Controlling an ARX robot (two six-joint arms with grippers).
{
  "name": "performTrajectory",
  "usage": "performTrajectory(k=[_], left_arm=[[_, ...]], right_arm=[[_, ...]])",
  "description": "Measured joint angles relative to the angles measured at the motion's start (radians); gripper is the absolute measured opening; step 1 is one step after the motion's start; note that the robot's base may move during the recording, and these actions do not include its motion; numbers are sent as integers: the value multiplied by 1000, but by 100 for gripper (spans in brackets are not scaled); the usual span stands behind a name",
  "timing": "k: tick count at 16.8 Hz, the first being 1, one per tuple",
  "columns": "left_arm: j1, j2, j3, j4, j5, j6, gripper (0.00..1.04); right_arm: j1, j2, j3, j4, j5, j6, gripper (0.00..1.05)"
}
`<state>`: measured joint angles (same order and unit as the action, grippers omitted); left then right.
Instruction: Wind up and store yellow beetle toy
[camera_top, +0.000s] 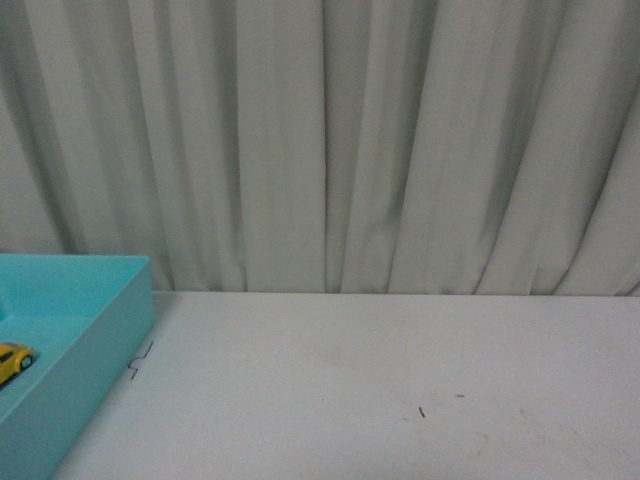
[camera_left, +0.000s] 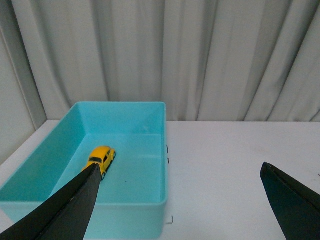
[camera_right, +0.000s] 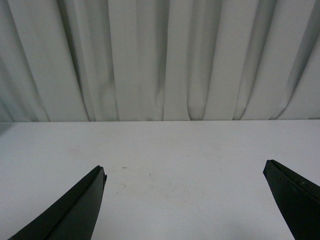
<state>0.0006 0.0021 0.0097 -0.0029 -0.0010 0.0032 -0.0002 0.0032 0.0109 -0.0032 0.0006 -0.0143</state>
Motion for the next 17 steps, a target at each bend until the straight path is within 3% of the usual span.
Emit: performTrajectory(k=[17], left_arm=[[0,0,0,-1,0,0,98]], right_arm=[[0,-1,0,-1,0,0,98]])
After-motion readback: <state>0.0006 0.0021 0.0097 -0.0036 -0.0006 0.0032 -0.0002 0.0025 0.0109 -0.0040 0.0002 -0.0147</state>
